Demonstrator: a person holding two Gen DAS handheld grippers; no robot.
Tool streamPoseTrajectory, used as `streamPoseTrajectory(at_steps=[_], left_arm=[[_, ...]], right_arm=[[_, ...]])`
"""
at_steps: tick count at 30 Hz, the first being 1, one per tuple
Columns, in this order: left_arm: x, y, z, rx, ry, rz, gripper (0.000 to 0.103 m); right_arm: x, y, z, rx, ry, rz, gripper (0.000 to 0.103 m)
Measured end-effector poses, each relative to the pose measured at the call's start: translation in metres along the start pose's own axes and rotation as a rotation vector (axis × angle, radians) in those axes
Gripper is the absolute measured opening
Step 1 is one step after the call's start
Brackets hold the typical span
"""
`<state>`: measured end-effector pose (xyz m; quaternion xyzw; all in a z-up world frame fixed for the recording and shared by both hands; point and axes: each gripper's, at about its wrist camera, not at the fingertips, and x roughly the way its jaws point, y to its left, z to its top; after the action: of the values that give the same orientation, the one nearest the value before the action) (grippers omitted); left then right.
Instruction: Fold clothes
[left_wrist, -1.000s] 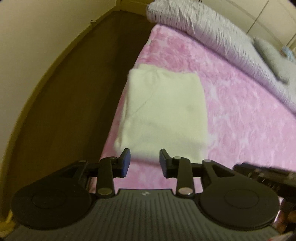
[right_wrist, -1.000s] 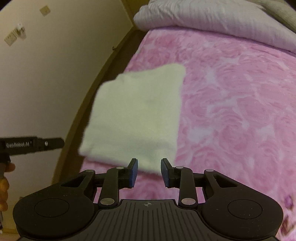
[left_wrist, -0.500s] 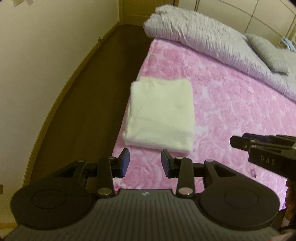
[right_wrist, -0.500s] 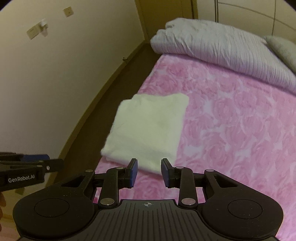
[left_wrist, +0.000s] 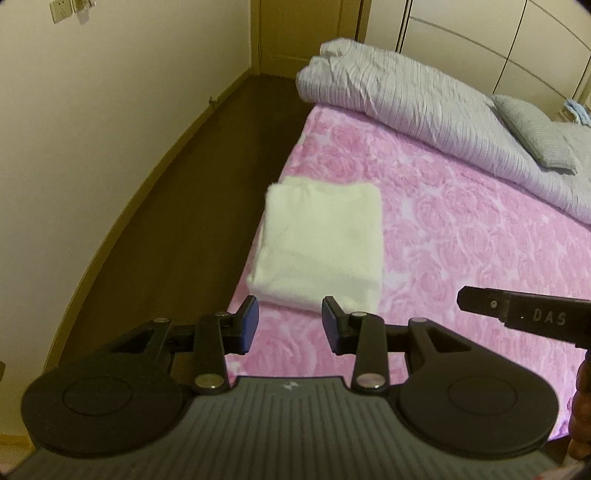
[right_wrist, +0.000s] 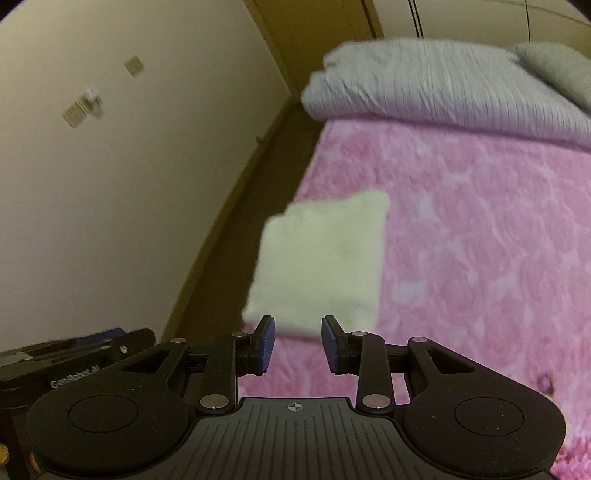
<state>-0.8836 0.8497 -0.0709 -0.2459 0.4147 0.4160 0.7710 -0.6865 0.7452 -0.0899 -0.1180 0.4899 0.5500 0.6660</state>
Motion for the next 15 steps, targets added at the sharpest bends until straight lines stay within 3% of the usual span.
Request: streamPoseTrajectory(at_steps=[15], left_arm=[[0.026, -0.018, -0.01, 0.034, 0.066, -0.029, 0.033]], right_arm=[[0.022, 0.0, -0.018, -0.116, 0.107, -0.124, 0.032]])
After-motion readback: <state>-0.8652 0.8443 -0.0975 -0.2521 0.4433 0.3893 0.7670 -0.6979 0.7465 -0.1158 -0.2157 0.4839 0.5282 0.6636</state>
